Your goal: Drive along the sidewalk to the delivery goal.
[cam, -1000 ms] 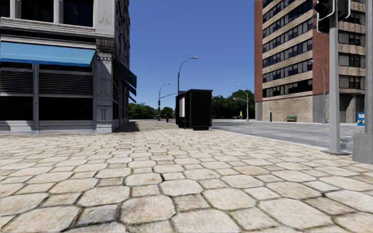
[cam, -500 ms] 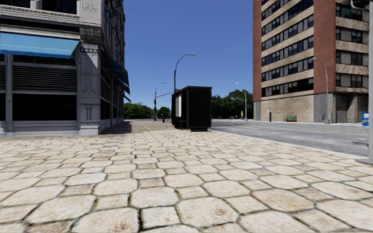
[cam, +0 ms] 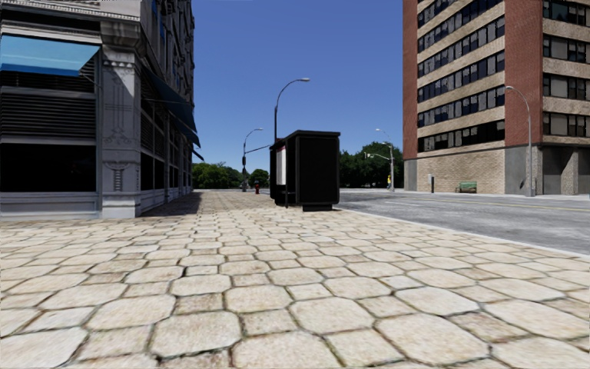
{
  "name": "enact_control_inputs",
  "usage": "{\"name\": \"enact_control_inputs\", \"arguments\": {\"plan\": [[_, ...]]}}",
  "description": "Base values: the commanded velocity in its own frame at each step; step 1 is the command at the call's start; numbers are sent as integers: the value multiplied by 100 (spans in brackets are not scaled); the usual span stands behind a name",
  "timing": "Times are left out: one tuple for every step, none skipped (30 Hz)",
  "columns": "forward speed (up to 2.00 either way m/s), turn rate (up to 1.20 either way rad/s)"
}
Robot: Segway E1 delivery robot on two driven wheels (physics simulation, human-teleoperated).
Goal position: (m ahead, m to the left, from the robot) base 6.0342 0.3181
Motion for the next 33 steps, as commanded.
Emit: {"name": "enact_control_inputs", "arguments": {"plan": [[200, 0], [200, 0], [200, 0], [200, 0], [200, 0], [200, 0], [200, 0], [200, 0], [200, 0], [200, 0], [200, 0], [200, 0], [200, 0], [200, 0], [200, 0], [200, 0], [200, 0], [200, 0], [200, 0], [200, 0], [200, 0], [200, 0], [200, 0], [200, 0], [200, 15], [200, 22], [200, 25], [200, 25], [200, 26], [200, 26], [200, 31], [200, 31], [200, 34]]}}
